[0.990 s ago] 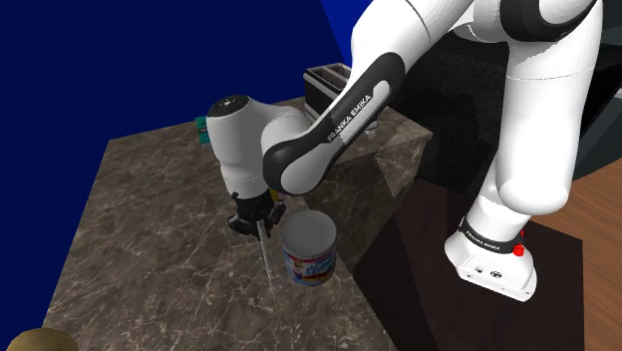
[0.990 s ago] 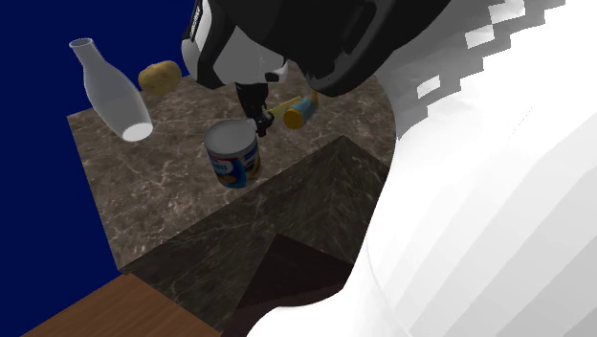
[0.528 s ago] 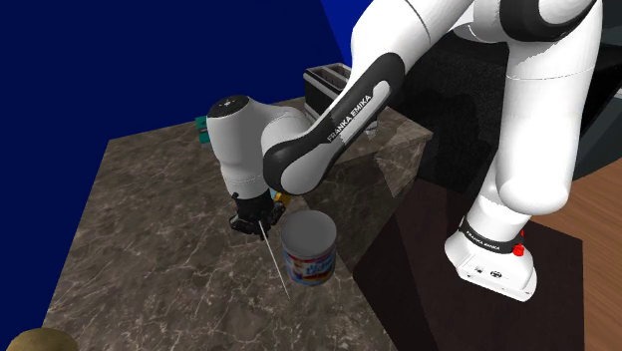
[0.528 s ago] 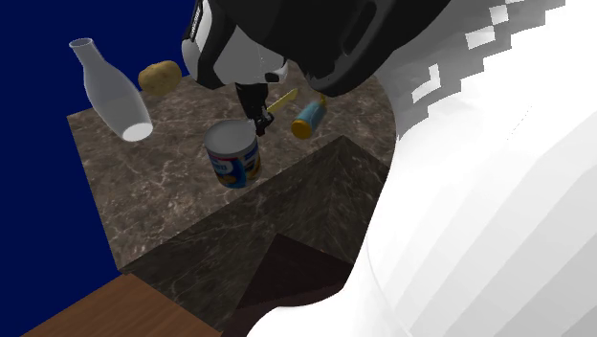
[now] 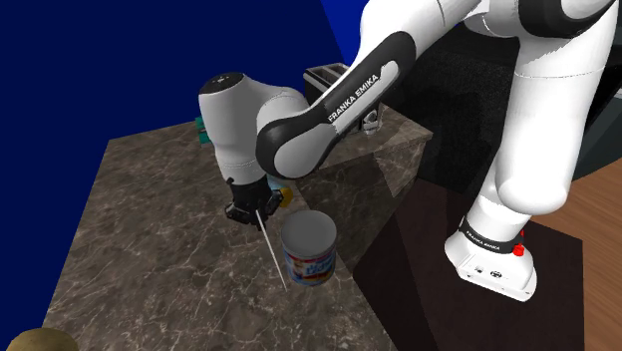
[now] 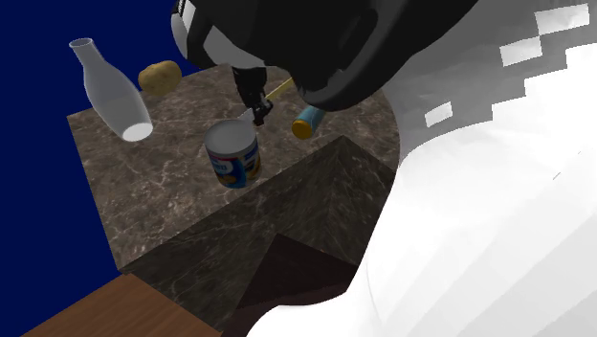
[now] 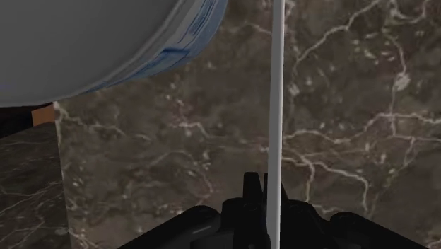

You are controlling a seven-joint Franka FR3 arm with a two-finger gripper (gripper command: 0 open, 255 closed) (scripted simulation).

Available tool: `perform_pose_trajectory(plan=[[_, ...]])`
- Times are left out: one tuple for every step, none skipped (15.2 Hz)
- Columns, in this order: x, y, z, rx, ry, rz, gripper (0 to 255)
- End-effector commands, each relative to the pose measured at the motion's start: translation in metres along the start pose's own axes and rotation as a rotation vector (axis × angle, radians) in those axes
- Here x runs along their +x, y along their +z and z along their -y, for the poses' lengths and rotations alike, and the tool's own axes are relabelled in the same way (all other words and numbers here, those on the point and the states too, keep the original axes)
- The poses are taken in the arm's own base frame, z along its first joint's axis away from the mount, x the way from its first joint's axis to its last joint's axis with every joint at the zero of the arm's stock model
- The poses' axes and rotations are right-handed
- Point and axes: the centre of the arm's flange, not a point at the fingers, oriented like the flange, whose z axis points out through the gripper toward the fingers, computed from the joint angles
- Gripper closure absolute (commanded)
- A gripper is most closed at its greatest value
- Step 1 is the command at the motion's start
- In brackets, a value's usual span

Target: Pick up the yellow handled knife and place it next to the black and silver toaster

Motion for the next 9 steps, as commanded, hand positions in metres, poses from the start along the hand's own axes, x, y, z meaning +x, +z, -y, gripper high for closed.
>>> perform_pose_trajectory(plan=[[0.0,-0.011,0.0,0.0,0.0,0.0,255],[0.0,-0.016,0.0,0.0,0.0,0.0,255],[0.0,-0.021,0.0,0.0,0.0,0.0,255],[0.0,-0.027,0.0,0.0,0.0,0.0,255],[0.0,-0.032,0.0,0.0,0.0,0.0,255],[0.001,-0.037,0.0,0.0,0.0,0.0,255],[0.001,-0.042,0.0,0.0,0.0,0.0,255],[0.001,-0.048,0.0,0.0,0.0,0.0,255],[0.001,-0.053,0.0,0.0,0.0,0.0,255]])
